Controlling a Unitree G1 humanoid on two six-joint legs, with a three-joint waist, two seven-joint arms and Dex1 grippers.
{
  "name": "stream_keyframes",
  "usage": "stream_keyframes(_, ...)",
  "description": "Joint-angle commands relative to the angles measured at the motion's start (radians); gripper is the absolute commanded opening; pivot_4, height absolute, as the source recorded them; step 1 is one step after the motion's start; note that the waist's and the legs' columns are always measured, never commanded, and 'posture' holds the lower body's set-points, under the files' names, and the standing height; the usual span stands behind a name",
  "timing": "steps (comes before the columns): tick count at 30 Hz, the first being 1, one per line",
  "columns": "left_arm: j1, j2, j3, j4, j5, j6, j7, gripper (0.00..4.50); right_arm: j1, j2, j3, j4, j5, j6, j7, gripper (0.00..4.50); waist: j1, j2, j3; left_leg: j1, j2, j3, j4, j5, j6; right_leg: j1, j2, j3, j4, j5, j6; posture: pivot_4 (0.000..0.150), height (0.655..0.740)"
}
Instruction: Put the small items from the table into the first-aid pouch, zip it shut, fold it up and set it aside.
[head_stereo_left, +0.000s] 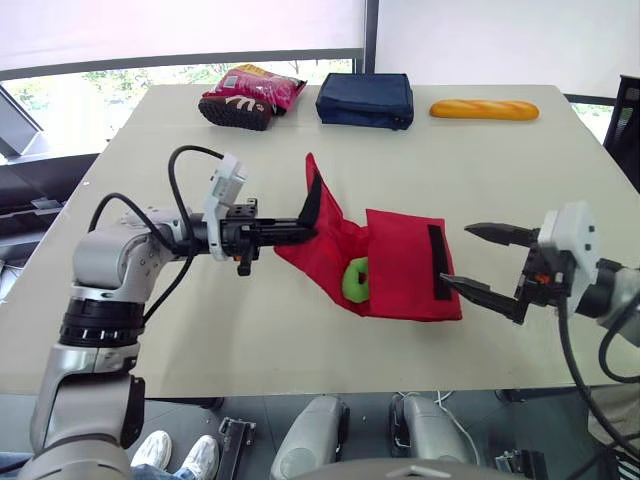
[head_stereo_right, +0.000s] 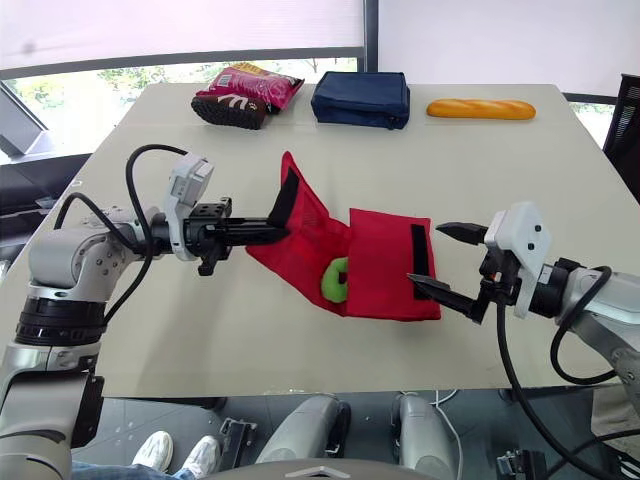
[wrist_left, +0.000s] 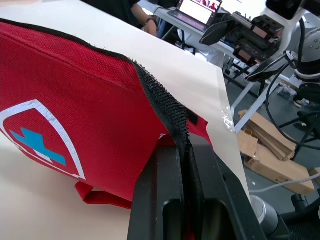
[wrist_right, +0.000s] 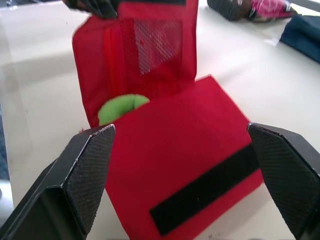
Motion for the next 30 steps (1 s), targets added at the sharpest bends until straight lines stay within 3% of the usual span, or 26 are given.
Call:
stream_keyframes(1, -0.032, -0.009, -0.013, -0.008, -0.001, -0.034, -0.050, 0.00, -0.032, 0.022, 0.100, 0.071, -0.139, -0.109, 0.032, 3.46, -0.001, 0.000, 0.000, 0.000, 0.000, 0.000, 0.000, 0.000, 0.000, 0.000, 0.000, 0.000, 0.000, 0.000, 0.000, 0.150, 0.7395)
stream_keyframes(2, -0.037, -0.014, -0.018, -0.001, 0.004, -0.040, -0.055, 0.00, -0.055, 0.043, 0.152, 0.099, -0.182, -0.131, 0.033, 3.27, -0.001, 0.000, 0.000, 0.000, 0.000, 0.000, 0.001, 0.000, 0.000, 0.000, 0.000, 0.000, 0.000, 0.000, 0.000, 0.150, 0.7395)
stream_keyframes(5, -0.049, -0.024, -0.025, 0.017, 0.012, -0.054, -0.066, 0.00, -0.100, 0.097, 0.240, 0.151, -0.249, -0.167, 0.037, 1.83, -0.006, 0.000, 0.000, 0.000, 0.000, 0.000, 0.000, 0.000, 0.000, 0.000, 0.000, 0.000, 0.001, 0.000, 0.000, 0.150, 0.7395)
stream_keyframes(8, -0.084, -0.056, -0.048, 0.034, 0.021, -0.075, -0.086, 0.00, -0.179, 0.190, 0.438, 0.321, -0.440, -0.212, 0.004, 0.33, -0.020, -0.001, 0.000, 0.000, 0.000, 0.000, 0.000, 0.000, 0.000, -0.001, 0.001, 0.000, 0.001, 0.000, 0.000, 0.150, 0.7395)
stream_keyframes(9, -0.093, -0.066, -0.053, 0.036, 0.022, -0.079, -0.091, 0.00, -0.194, 0.208, 0.481, 0.365, -0.493, -0.227, -0.004, 0.07, -0.020, -0.001, 0.000, 0.000, 0.000, 0.000, 0.001, 0.000, 0.000, -0.001, 0.001, 0.000, 0.001, 0.000, 0.000, 0.150, 0.7395)
stream_keyframes(18, -0.142, -0.215, -0.107, 0.013, 0.021, -0.070, -0.045, 0.00, -0.230, 0.249, 0.591, 0.431, -0.621, -0.168, 0.019, 0.07, -0.026, -0.002, -0.002, 0.002, -0.001, 0.000, 0.001, 0.001, -0.001, 0.000, 0.001, 0.001, 0.003, 0.000, 0.000, 0.150, 0.7395)
stream_keyframes(30, -0.158, -0.384, -0.228, 0.185, 0.191, -0.162, 0.029, 0.00, -0.213, 0.292, 0.545, 0.366, -0.644, -0.144, -0.002, 0.07, -0.027, -0.003, -0.003, 0.005, -0.001, 0.000, 0.001, 0.001, -0.002, 0.001, 0.002, 0.003, 0.004, 0.000, 0.000, 0.150, 0.7395)
